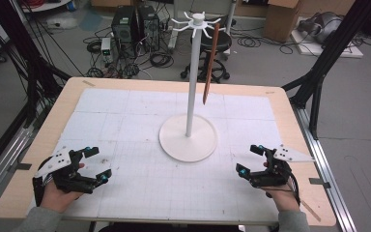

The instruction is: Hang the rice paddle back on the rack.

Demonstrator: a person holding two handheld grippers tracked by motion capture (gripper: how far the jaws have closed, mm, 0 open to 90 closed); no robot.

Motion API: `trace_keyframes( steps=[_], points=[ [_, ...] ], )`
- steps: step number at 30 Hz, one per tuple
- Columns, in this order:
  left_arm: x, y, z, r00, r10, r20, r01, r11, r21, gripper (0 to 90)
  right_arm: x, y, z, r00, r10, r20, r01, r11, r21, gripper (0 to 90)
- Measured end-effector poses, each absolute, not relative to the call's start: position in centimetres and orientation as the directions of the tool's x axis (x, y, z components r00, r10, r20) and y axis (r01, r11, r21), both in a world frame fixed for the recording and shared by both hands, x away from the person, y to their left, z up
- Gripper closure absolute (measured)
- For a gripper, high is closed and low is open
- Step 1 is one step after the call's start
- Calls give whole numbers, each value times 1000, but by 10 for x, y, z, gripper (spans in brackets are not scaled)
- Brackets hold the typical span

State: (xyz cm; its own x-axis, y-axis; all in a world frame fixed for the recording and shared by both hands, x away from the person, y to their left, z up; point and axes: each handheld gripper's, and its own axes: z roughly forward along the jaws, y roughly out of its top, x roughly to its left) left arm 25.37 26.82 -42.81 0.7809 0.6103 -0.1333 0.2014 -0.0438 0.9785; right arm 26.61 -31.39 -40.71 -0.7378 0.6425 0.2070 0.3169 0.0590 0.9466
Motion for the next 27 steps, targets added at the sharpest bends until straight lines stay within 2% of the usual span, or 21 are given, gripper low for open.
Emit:
trace_keyframes(
  steps=[5,14,27],
  points=[
    [254,269,-428,777,615,-133,203,-45,978,17,258,-323,-415,-711,678,186,327,84,941,0],
    [252,269,-428,775,619,-127,199,-48,979,18,245,-340,-422,-633,748,202,322,17,946,0],
    [251,272,-426,767,630,-121,193,-48,980,18,226,-353,-422,-577,794,191,292,-18,956,0]
  ],
)
